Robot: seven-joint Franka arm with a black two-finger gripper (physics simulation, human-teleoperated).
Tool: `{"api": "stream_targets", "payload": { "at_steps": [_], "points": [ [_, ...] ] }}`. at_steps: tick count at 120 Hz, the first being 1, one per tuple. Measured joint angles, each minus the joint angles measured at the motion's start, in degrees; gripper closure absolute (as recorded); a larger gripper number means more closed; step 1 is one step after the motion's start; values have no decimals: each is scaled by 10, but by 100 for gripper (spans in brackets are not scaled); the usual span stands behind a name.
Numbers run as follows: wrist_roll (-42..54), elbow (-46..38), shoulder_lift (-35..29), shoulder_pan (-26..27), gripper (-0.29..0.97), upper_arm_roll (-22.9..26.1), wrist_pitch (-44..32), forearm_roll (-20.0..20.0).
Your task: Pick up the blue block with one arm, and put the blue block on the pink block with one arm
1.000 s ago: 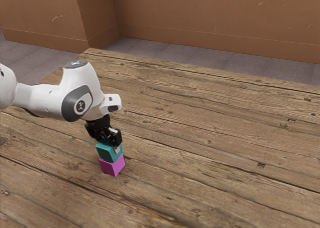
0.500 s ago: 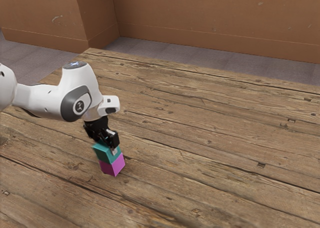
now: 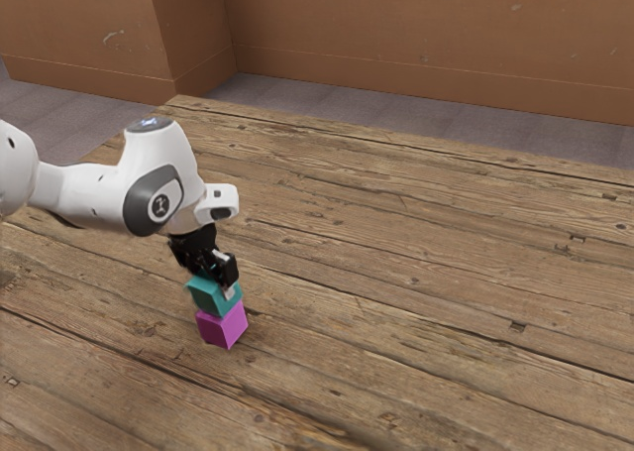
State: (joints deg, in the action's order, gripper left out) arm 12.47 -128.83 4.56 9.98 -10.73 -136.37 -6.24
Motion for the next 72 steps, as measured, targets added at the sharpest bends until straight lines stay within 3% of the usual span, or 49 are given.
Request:
{"api": "stream_targets", "payload": {
  "at_steps": [72],
  "points": [
    [-23,-17,-20,-3,30,-1,22,-9]
  ]
}}
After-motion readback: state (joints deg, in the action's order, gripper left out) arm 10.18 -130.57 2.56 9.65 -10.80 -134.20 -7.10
